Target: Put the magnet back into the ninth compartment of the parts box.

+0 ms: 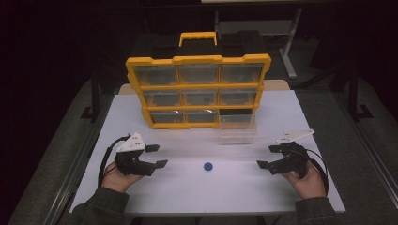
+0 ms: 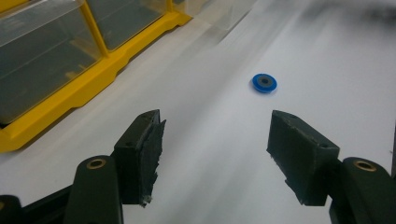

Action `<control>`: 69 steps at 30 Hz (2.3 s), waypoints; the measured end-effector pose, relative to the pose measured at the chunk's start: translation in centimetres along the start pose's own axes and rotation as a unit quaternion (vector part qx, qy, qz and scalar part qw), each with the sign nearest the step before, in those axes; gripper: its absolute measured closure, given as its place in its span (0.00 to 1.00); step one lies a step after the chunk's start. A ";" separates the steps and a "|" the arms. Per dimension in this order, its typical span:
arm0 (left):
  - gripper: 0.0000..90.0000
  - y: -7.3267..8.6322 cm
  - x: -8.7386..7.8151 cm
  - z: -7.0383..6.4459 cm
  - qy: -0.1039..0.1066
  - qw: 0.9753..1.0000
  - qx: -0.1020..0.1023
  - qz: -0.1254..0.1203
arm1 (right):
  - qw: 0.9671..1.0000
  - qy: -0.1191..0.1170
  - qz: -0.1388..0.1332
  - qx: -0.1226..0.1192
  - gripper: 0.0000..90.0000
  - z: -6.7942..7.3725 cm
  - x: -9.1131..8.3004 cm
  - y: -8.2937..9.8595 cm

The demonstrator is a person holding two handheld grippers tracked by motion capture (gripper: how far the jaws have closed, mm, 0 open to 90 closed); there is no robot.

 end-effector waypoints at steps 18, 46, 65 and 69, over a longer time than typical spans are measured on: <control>0.35 1.5 -1.2 0.1 -0.026 0.999 -0.019 0.004 | 1.000 -0.013 -0.006 -0.013 0.24 0.7 -0.1 -0.5; 0.30 2.2 -1.7 -0.2 -0.040 0.999 -0.019 0.006 | 0.996 -0.060 -0.026 -0.057 0.27 2.9 -0.7 -3.1; 0.29 2.6 -1.7 -0.2 -0.040 0.999 -0.022 0.012 | 0.989 -0.101 -0.017 -0.105 0.33 6.4 1.6 -6.0; 0.28 2.5 -1.7 -0.2 -0.042 0.999 -0.022 0.008 | 0.988 -0.110 -0.014 -0.109 0.33 7.0 2.3 -6.7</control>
Point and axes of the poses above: each handheld gripper's, and its own axes: x roughly forward along the jaws, y roughly out of its underside, z roughly to its left, the point moved 4 cm from there along x, roughly forward along the jaws, and after that the axes turned 15 degrees about y, right-handed, at the moved point
